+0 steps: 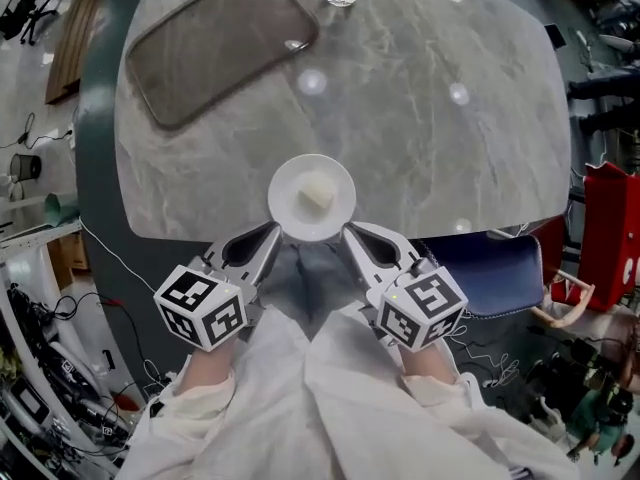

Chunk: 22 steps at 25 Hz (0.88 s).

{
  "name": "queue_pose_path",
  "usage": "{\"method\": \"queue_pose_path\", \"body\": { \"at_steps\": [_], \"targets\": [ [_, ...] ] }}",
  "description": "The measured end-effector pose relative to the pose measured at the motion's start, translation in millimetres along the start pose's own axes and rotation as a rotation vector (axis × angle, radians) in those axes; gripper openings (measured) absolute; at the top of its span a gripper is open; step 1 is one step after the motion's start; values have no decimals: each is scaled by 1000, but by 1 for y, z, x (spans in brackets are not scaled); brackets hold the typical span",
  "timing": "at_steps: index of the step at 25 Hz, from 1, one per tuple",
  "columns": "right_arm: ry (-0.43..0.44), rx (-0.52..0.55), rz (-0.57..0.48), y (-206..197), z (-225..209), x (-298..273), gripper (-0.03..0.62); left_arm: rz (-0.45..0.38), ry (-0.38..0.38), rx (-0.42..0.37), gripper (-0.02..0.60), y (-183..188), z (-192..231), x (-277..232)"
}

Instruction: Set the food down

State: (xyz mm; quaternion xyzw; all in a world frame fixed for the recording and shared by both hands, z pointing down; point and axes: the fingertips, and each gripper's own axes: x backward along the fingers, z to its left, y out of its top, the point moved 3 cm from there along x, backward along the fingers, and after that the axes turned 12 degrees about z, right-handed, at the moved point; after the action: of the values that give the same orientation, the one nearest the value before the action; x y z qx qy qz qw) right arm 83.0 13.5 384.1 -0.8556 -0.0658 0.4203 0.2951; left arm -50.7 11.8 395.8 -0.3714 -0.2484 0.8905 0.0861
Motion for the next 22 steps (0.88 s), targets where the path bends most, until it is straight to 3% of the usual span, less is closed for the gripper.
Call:
{"method": "queue_pose_path", "body": {
  "at_steps": [16,22],
  "targets": [
    [-54,-29,68,-22,-19,-22,3,62,-2,69,25,-18,21,-28],
    [-26,-28,92,-29,-12,-35,3,82,8,81,25,-25,25,-33]
  ]
}}
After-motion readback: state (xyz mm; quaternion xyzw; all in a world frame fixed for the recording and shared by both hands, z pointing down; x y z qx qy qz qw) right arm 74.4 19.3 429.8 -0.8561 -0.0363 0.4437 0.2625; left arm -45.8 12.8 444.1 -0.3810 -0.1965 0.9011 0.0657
